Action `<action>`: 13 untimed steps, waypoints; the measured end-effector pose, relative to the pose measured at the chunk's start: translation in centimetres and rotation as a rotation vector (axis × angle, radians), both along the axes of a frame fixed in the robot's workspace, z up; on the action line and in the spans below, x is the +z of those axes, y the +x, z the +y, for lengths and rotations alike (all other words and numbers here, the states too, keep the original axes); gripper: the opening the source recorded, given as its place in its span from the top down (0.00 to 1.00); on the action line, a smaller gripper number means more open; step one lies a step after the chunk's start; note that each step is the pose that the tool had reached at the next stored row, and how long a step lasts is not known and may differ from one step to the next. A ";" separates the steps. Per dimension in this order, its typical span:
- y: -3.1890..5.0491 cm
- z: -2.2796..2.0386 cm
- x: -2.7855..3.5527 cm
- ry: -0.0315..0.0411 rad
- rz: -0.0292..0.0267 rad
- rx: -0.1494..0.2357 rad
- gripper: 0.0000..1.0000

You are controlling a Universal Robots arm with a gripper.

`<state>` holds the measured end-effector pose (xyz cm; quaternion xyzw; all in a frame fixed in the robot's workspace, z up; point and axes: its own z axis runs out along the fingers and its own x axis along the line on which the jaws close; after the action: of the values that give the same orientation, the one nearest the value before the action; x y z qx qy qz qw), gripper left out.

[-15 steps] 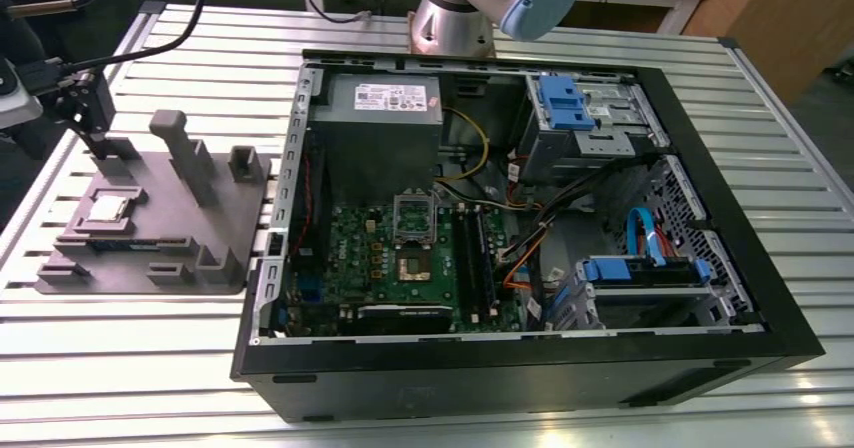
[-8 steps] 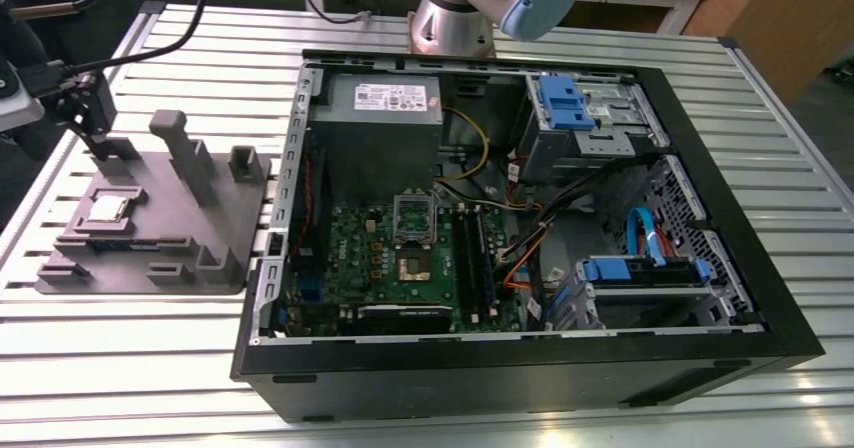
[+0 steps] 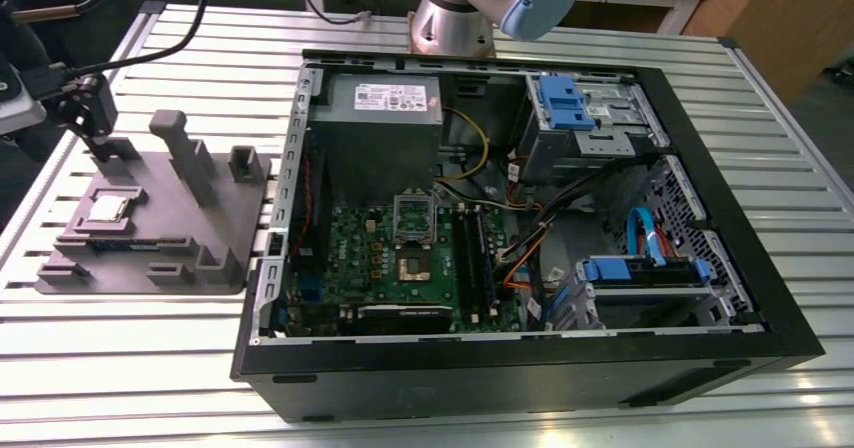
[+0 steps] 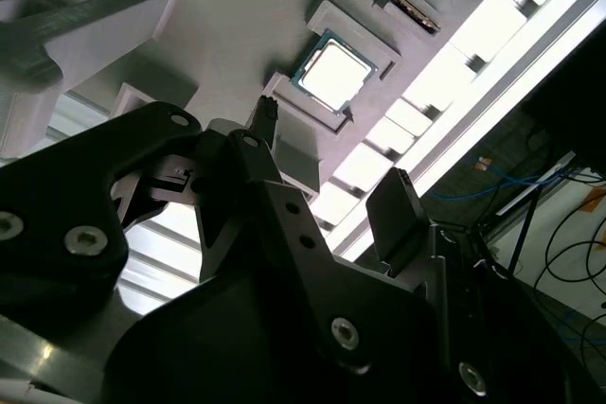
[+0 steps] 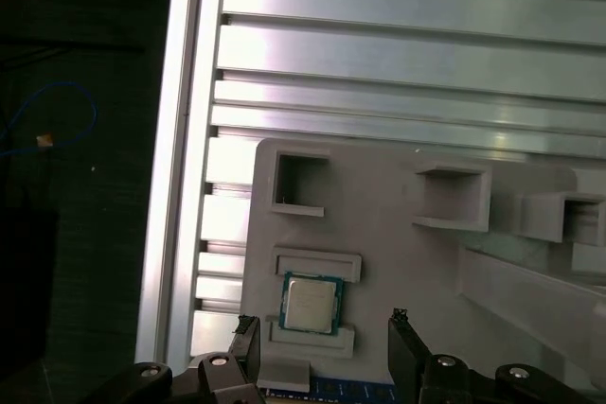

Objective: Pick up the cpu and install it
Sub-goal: 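Pick up the cpu and move it towards the insertion slot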

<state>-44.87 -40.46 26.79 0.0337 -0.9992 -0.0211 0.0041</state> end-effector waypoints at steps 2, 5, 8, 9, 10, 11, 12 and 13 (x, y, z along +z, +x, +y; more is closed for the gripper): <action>0.00 0.00 -0.06 0.0000 0.0000 0.000 0.35; 0.00 0.00 -0.14 0.0000 0.0000 0.000 0.35; 0.00 0.00 -0.21 0.0000 0.0000 0.000 0.35; 0.00 0.00 -0.24 0.0000 -0.0001 0.000 0.35; 0.00 0.00 -0.26 0.0000 -0.0001 0.000 0.35; 0.00 0.00 -0.28 0.0000 0.0000 0.000 0.35; 0.00 0.00 -0.30 0.0000 0.0000 0.000 0.35; 0.00 0.00 -0.32 0.0000 0.0000 0.000 0.35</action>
<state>-44.87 -40.46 26.47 0.0336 -0.9992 -0.0211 0.0041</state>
